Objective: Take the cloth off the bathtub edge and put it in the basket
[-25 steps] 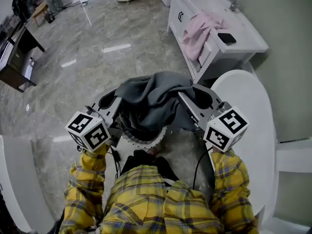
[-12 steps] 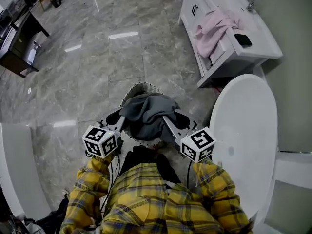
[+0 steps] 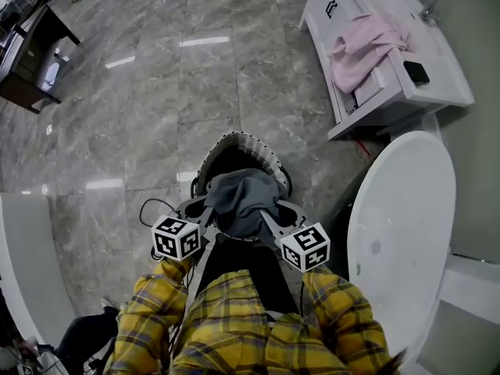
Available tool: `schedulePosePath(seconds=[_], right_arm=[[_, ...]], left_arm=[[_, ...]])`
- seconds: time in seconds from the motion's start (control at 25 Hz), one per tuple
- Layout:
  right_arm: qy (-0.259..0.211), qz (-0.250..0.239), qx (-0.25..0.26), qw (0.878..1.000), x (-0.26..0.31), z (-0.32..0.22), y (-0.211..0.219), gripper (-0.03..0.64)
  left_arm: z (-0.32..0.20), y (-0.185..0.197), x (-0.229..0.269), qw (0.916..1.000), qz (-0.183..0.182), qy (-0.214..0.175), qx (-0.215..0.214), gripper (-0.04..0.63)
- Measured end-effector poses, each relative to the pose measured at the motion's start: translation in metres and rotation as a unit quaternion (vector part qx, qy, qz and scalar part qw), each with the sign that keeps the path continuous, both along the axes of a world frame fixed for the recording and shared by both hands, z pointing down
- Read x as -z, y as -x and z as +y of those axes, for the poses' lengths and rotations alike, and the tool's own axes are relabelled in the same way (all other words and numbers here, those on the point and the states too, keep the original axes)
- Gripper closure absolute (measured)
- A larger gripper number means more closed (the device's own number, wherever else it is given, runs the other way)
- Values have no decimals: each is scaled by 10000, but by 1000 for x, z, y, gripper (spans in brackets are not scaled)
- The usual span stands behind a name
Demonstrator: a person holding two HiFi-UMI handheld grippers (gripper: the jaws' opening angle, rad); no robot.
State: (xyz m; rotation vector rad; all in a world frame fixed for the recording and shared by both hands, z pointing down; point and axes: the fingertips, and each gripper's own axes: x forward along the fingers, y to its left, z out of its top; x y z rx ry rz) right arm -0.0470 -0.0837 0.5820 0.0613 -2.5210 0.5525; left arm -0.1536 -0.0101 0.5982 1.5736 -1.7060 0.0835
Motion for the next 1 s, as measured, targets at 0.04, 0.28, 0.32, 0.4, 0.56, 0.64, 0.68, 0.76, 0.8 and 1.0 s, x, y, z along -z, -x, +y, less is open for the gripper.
schedulePosePath(seconds=[0.04, 0.28, 0.32, 0.4, 0.56, 0.64, 0.68, 0.76, 0.8, 1.0], right_arm=[[23, 97, -2, 10000, -10, 1, 2, 515], [161, 678, 65, 9975, -55, 6, 6, 509], [200, 723, 56, 9972, -62, 4, 7, 508], [322, 808, 35, 9962, -74, 5, 5, 505], [416, 1055, 39, 9935, -91, 7, 3, 500], [350, 1180, 1, 9924, -97, 5, 2, 477], [312, 1220, -8, 9920, -99, 5, 1, 463], [225, 1289, 1, 9914, -101, 6, -1, 440], [167, 1331, 12, 9910, -102, 6, -2, 433], [-138, 1375, -77, 9904, -100, -1, -10, 411]], left_arm=[[-1, -1, -9, 9999, 21, 73, -78, 569], [2, 2, -56, 9972, -9, 698, -267, 569], [0, 4, -62, 9969, 24, 753, -242, 569], [1, 4, -74, 9956, 110, 888, -265, 569], [6, 6, -92, 9922, 201, 1186, -332, 566], [9, 9, -98, 9909, 155, 1305, -284, 531], [11, 10, -100, 9903, 139, 1355, -255, 505], [15, 11, -103, 9895, 120, 1427, -200, 458], [16, 13, -103, 9895, 74, 1435, -163, 451], [10, 21, -86, 9925, -302, 1181, 75, 440]])
